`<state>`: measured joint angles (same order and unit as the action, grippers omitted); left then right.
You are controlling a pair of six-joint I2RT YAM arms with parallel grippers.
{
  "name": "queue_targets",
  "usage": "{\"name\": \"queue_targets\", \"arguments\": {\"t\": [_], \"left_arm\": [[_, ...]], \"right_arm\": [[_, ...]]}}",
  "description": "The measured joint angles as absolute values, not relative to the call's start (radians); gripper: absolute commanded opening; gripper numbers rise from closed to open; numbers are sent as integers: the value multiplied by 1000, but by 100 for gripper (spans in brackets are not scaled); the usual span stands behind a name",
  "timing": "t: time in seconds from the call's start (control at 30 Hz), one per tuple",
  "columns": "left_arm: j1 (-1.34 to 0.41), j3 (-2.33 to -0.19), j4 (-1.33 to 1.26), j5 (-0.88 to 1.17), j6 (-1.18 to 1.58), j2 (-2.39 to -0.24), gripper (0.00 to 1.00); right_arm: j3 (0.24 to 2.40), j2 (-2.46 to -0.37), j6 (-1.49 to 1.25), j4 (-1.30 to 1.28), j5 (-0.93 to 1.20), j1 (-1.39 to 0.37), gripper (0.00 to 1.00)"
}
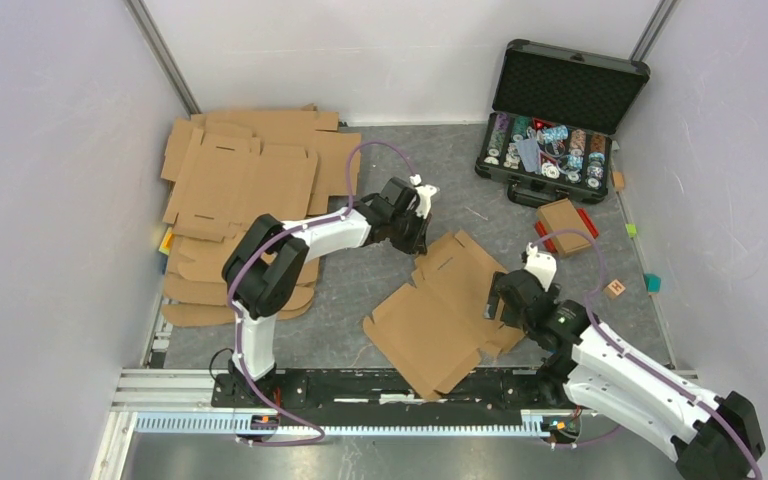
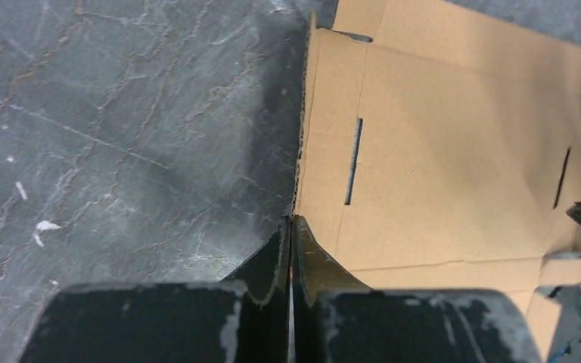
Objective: Fold the paper box
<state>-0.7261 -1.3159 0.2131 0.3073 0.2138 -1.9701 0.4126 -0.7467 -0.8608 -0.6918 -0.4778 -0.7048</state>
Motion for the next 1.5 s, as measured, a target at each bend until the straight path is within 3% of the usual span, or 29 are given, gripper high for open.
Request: {"name": "queue_targets", "arguments": {"t": [0.53, 0.57, 0.73, 0.8, 0.93, 1.1, 1.23, 1.37, 1.47, 1.5], "left_arm": [[-722, -1219, 227, -19, 214, -1854, 5], [-721, -1219, 231, -37, 214, -1848, 10], [-715, -1213, 235, -97, 212, -1836, 61], [-712, -1198, 232, -103, 216, -1828, 69], [-695, -1182, 229, -86, 222, -1821, 71], [-655, -1182, 225, 7, 243, -1827, 64], [-640, -1201, 230, 85, 257, -1866, 45], [-644, -1233, 236, 155, 268, -1917, 18], [-644, -1235, 246, 172, 272, -1924, 7], [-644, -1235, 247, 170, 272, -1924, 4]], "right_arm": [[350, -579, -660, -470, -401, -705, 93], [355, -591, -647, -460, -396, -705, 93], [413, -695, -580, -426, -392, -705, 92], [429, -719, -558, -409, -393, -705, 93], [432, -733, -527, -378, -392, -704, 93], [430, -735, -502, -337, -379, -699, 93], [427, -735, -493, -325, -369, -698, 93], [427, -744, -489, -323, -369, -698, 93], [427, -747, -488, -326, -372, -698, 93], [427, -747, -488, -329, -377, -698, 97]]}}
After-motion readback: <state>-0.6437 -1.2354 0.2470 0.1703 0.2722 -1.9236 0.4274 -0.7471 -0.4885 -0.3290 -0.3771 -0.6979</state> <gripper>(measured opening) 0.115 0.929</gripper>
